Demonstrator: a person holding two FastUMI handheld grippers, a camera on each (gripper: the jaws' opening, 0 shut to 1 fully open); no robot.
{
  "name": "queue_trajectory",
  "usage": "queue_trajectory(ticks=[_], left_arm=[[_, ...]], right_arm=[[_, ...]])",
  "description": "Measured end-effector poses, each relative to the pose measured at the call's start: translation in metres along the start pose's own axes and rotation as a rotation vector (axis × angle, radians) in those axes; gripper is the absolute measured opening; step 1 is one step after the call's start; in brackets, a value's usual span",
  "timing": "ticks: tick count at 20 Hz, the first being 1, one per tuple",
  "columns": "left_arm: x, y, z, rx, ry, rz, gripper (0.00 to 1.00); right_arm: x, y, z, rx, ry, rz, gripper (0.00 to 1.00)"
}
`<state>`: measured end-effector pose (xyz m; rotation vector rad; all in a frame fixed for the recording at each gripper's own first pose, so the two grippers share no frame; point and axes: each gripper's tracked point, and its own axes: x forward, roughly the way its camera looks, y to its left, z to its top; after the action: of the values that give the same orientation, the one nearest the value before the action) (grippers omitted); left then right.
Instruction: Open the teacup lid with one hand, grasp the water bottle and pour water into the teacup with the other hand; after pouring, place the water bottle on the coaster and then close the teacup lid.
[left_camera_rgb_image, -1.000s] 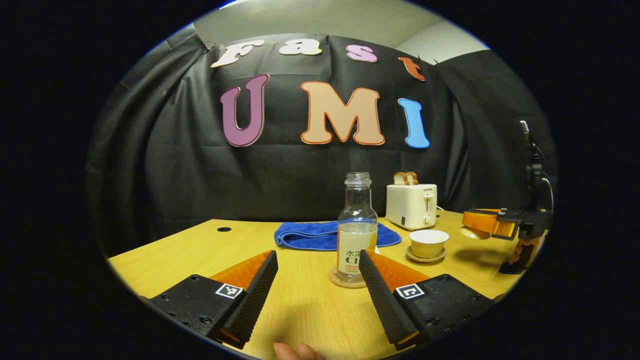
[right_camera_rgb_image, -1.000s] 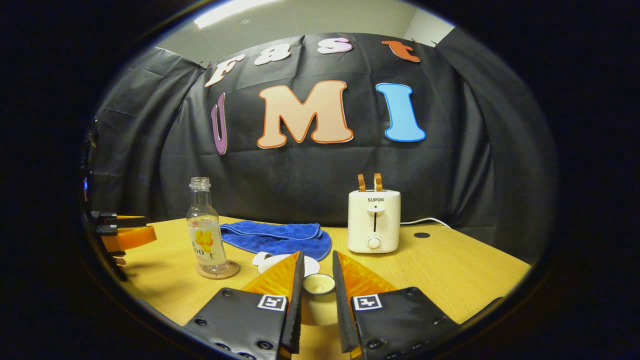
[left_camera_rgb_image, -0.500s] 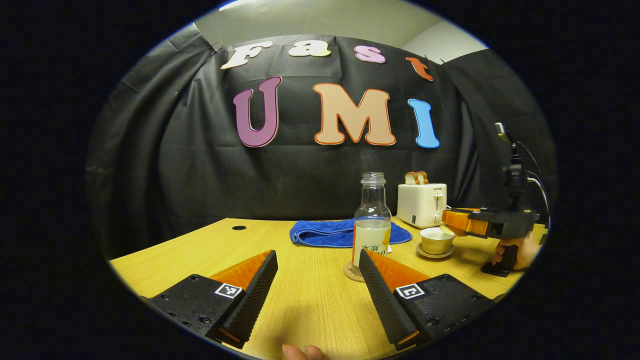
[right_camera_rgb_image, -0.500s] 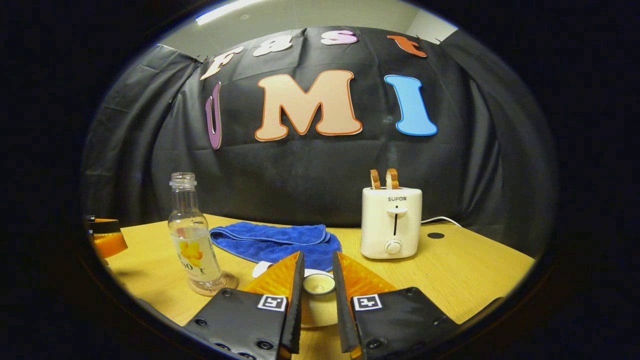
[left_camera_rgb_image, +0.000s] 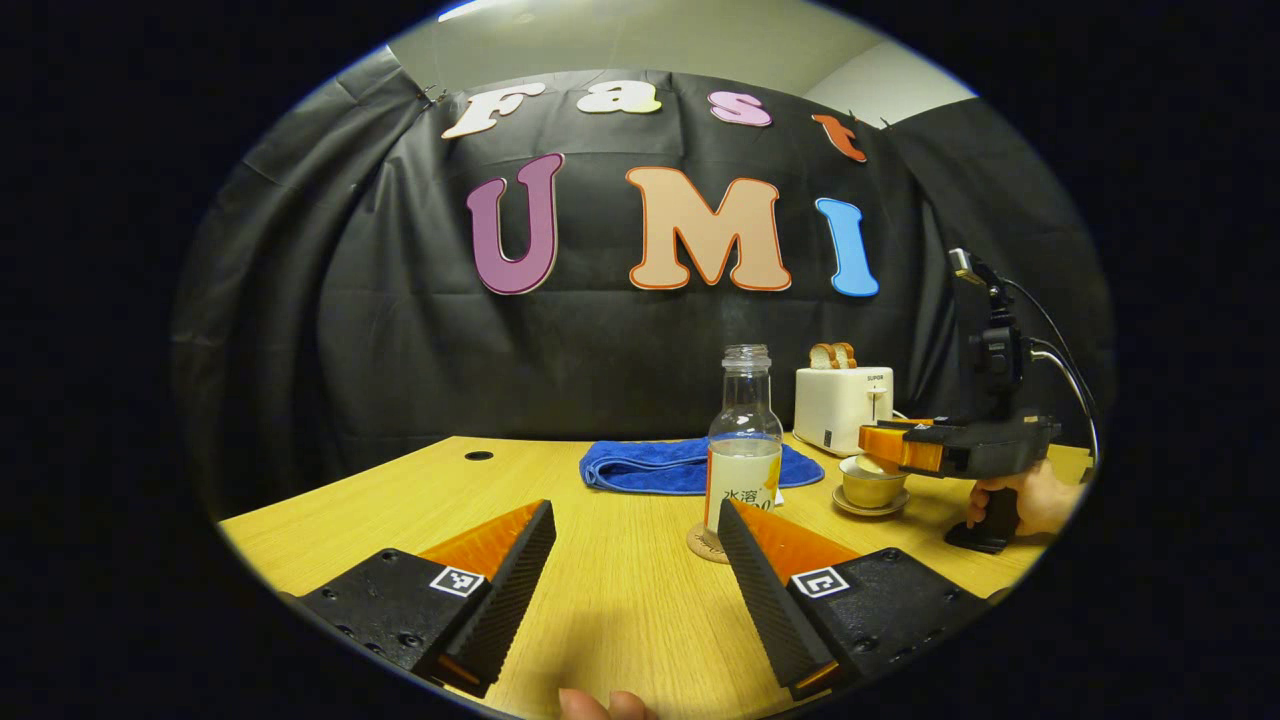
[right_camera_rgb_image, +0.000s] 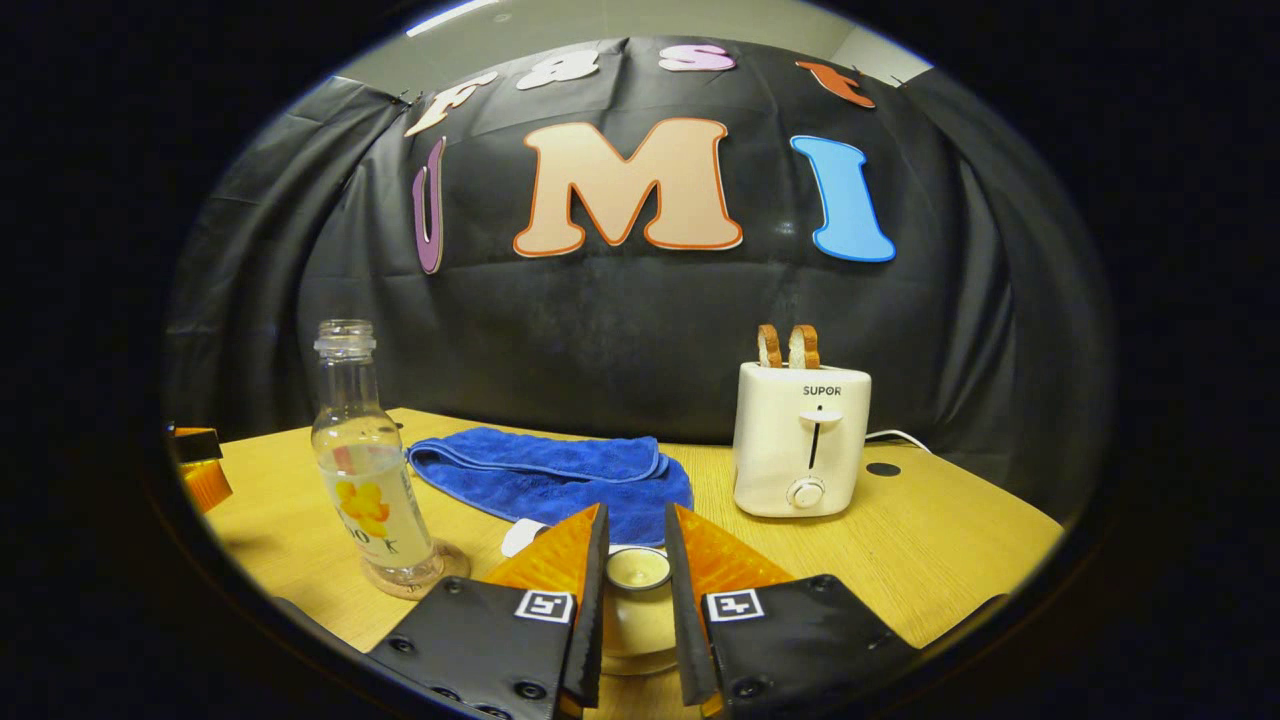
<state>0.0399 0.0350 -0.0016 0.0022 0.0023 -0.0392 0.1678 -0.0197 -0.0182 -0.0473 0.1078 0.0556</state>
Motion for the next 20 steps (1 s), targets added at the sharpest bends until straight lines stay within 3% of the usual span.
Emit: queue_trajectory(ticks=[15, 20], left_arm=[[0.001, -0.001, 0.000, -0.001, 0.000, -0.001, 0.95], [0.001, 0.001, 0.000, -0.001, 0.001, 0.003, 0.95]], right_arm=[[0.008, 0.007, -0.008, -0.011, 0.054, 0.033, 0.34], [0.005, 0.011, -0.006, -0.045, 0.041, 0.033, 0.72]])
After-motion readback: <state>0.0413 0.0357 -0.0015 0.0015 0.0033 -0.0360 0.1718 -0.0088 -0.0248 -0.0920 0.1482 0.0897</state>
